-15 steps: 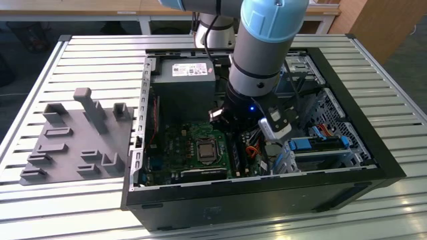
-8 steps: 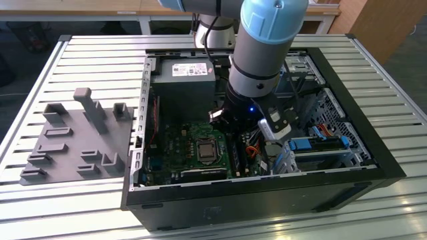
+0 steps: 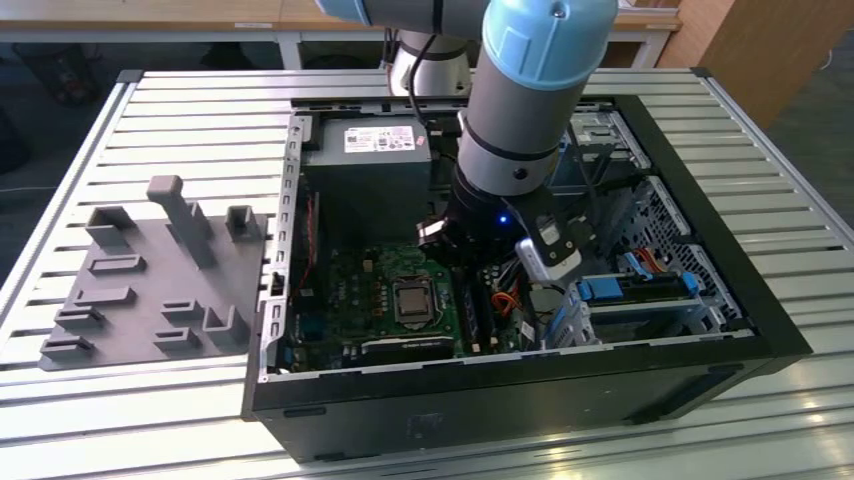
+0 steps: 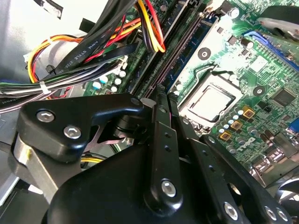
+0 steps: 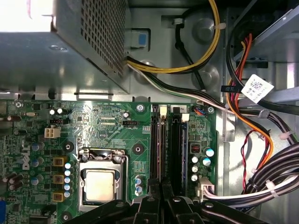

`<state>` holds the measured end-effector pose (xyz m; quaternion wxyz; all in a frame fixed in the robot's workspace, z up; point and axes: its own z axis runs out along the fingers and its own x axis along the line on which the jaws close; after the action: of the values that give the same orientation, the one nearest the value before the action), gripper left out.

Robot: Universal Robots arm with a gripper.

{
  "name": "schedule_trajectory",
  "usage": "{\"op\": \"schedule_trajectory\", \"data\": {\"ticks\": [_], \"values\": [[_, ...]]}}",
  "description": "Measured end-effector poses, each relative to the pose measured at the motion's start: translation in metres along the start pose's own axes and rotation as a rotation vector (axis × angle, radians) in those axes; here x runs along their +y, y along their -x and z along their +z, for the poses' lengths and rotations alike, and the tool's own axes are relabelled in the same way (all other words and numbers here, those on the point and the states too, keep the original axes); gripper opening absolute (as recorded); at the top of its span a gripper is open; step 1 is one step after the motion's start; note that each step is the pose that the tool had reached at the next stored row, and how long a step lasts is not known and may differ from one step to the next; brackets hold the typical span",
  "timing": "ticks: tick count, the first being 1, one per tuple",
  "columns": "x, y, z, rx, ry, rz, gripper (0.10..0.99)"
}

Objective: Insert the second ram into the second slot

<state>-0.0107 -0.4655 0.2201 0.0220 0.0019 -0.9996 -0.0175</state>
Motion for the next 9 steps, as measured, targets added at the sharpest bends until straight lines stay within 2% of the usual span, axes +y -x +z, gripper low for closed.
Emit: {"op": "schedule_trajectory", "data": {"ticks": [4, 9], "values": [[0.0, 0.0, 0.0, 0.0011, 0.0, 0.0, 0.133], [0.0001, 0.0007, -0.0022, 0.0068, 0.0, 0.0, 0.133]]}}
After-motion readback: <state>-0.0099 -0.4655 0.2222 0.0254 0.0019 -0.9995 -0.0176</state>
